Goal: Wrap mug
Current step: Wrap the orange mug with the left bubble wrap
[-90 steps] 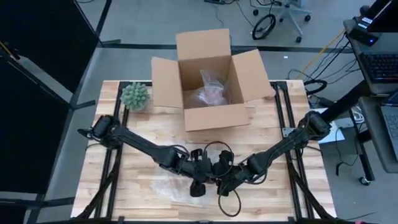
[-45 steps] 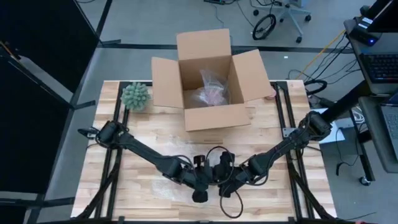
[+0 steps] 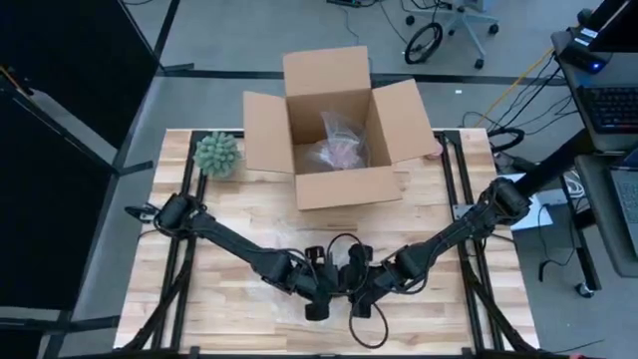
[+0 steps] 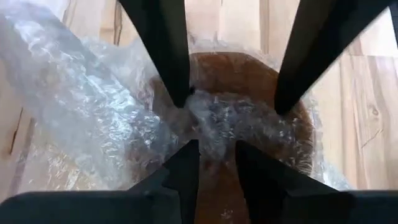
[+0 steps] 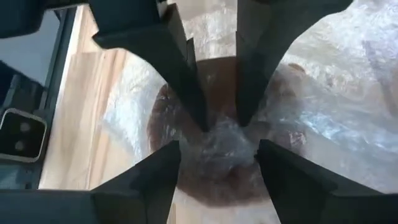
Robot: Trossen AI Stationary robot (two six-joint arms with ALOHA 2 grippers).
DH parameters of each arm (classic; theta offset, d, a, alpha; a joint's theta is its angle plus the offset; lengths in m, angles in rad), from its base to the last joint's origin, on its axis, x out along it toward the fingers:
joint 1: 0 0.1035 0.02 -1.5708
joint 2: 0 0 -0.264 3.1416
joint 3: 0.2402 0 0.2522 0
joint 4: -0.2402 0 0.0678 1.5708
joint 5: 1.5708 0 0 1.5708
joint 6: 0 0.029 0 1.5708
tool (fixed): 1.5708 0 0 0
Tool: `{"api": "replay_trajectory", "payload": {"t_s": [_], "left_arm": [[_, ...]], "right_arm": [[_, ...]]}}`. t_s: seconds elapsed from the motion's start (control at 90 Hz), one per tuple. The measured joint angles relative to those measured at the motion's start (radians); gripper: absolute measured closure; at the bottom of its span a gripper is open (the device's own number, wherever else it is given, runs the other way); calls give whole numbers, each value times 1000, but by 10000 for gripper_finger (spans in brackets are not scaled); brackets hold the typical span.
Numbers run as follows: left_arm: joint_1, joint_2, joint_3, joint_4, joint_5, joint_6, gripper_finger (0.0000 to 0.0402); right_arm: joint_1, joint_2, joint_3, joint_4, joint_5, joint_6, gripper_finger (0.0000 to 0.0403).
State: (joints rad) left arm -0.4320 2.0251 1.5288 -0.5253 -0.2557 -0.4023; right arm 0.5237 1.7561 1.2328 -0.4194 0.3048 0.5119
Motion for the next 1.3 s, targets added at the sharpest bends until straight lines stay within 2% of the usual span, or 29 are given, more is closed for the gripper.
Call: {"api": "replay_trajectory", "payload": {"t_s": [0.089,0.267,0.422,0.522,0.656,0.867,1.3], "left_arm": [[0,1,0,1,1,0,306],[0,1,-1,9,1,0,306],[0,2,-2,18,1,-1,306],[-3,3,-3,12,20,0,306],[-4,5,-3,-8,27,22,306],[-4,-1,1,-18,31,60,306],[0,-56,17,-141,25,128,306]], "right_arm": [[-5,0,80,-93,11,-7,198],[-18,0,148,-201,149,10,198],[-50,31,128,-207,112,57,198],[-55,70,111,-148,94,74,198],[-44,97,93,-125,104,86,198],[-43,96,91,-131,94,64,198],[-35,95,88,-119,90,48,198]]}}
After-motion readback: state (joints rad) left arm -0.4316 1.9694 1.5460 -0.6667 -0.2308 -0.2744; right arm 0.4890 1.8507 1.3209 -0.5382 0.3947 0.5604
